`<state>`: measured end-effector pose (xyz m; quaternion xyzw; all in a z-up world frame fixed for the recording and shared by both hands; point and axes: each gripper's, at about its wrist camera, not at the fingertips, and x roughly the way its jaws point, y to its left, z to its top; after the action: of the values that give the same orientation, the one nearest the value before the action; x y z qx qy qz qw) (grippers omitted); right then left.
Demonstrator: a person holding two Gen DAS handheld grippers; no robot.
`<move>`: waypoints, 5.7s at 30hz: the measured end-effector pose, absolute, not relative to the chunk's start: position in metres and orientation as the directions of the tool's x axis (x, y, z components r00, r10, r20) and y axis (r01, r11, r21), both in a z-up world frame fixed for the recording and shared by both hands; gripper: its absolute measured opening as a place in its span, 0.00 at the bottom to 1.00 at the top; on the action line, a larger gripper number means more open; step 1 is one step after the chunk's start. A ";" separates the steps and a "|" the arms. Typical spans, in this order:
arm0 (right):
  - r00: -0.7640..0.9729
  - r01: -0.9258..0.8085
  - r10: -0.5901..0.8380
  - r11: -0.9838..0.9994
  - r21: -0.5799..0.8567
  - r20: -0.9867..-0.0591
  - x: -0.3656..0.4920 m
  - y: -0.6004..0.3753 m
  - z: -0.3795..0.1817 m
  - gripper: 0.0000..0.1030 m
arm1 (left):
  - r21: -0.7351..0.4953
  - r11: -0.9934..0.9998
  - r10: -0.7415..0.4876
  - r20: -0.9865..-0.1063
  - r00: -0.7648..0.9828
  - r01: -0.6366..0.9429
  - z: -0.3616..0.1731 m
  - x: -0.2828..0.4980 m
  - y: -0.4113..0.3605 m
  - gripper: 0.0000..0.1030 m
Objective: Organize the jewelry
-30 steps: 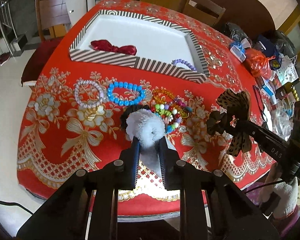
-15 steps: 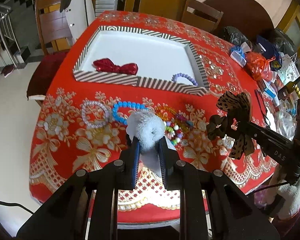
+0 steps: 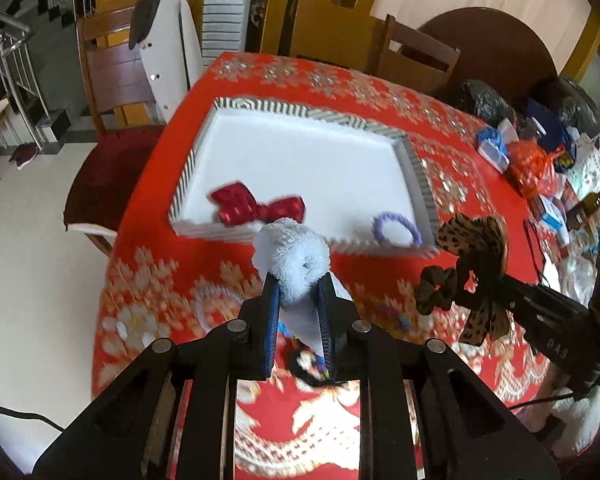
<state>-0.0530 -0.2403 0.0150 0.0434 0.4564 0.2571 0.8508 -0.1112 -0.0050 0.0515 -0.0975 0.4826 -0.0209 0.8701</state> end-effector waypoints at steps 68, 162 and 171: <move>0.429 -0.401 0.475 0.862 0.309 -0.769 -0.022 -0.193 0.014 0.42 | -0.121 0.980 -0.023 -0.861 0.509 -0.161 0.029 -0.045 0.032 0.68; 0.479 -0.447 0.523 0.837 0.317 -0.705 -0.093 -0.274 0.046 0.09 | -0.232 0.971 -0.230 -0.856 0.463 0.054 0.038 -0.128 -0.025 0.03; 0.462 -0.450 0.536 0.828 0.333 -0.707 -0.090 -0.268 0.042 0.08 | -0.219 0.975 -0.195 -0.904 0.381 -0.022 0.005 -0.129 -0.013 0.44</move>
<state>-0.0896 -0.2679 0.0424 0.0497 0.4307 0.2886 0.8537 -0.1291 -0.0127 0.0049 -0.0978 0.5541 -0.0524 0.8250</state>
